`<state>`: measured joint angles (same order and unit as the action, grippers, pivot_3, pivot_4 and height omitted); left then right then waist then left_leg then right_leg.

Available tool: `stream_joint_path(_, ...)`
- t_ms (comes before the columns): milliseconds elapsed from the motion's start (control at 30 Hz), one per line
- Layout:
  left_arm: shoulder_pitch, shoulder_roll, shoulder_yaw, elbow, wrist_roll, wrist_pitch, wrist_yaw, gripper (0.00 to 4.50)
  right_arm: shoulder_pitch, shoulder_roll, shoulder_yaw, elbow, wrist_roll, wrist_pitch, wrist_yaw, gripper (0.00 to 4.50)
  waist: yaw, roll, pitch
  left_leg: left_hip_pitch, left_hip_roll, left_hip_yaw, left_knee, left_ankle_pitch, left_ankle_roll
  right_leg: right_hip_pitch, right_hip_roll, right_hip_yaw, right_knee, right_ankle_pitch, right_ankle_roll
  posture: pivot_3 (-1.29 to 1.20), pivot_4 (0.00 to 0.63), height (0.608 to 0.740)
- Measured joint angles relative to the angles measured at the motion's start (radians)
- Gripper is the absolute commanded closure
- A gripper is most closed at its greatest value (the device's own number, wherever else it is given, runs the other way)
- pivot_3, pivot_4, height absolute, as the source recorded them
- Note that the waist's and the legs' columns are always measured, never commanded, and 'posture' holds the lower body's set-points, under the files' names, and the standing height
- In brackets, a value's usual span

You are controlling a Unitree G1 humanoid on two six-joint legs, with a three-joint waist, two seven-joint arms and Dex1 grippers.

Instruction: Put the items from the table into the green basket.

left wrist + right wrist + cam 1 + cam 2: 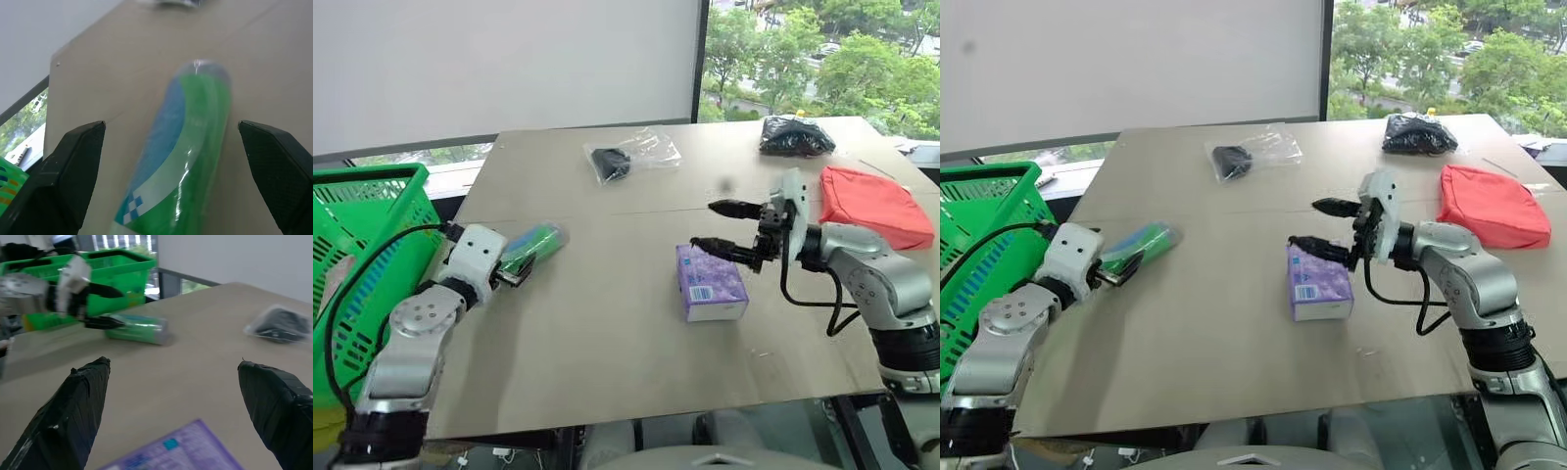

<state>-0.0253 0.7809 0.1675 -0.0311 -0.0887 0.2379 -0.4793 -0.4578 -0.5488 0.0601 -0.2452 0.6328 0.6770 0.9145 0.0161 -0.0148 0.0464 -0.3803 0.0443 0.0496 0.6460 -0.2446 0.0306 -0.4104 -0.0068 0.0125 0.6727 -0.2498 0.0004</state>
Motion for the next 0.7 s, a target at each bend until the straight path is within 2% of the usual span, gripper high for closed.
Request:
stream_joint_path(200,-0.189,0.033,-0.116,0.361,0.080,-0.100,-0.140,0.00,0.003,-0.003,0.041,-0.008,-0.004,0.055,-0.005,0.05,-0.001,0.000,0.000,-0.003,-0.003,0.001,0.000,0.000,0.000,-0.002,-0.002,0.000,0.000,0.000,0.000,0.06,0.000,0.740)
stream_joint_path(333,-0.268,0.035,-0.135,0.472,0.086,-0.112,-0.216,0.00,0.001,-0.002,0.046,-0.013,-0.014,0.055,-0.005,0.05,0.004,0.003,-0.003,-0.002,-0.004,0.000,0.000,0.000,0.000,-0.002,-0.003,-0.001,0.001,0.000,0.001,0.05,0.000,0.740)
stream_joint_path(367,-0.287,0.025,-0.132,0.501,0.081,-0.105,-0.239,0.55,0.001,-0.003,0.050,-0.014,-0.019,0.055,-0.003,0.00,0.005,0.005,-0.004,-0.002,-0.004,0.000,0.001,0.000,0.000,-0.002,-0.003,-0.002,0.001,0.000,0.001,0.05,0.000,0.740)
stream_joint_path(467,-0.319,0.014,-0.108,0.552,0.056,-0.088,-0.282,1.80,0.001,-0.010,0.056,-0.015,-0.028,0.057,0.000,0.00,0.004,0.007,-0.006,-0.001,-0.004,0.000,0.003,0.000,0.000,-0.001,-0.003,-0.003,0.003,0.000,0.001,0.05,0.000,0.740)
stream_joint_path(533,-0.324,0.014,-0.087,0.565,0.042,-0.081,-0.311,2.40,0.001,-0.015,0.062,-0.017,-0.031,0.061,0.004,0.00,0.003,0.008,-0.006,-0.001,-0.004,0.001,0.003,0.000,0.000,-0.001,-0.003,-0.003,0.004,0.000,0.001,0.05,0.000,0.740)
stream_joint_path(700,-0.320,0.004,-0.068,0.573,0.046,-0.110,-0.289,2.54,-0.007,-0.006,0.084,-0.017,-0.039,0.060,0.007,0.00,0.004,0.008,-0.006,-0.002,-0.004,-0.001,0.003,0.000,0.000,-0.001,-0.004,-0.002,0.004,0.000,0.001,0.07,0.000,0.740)
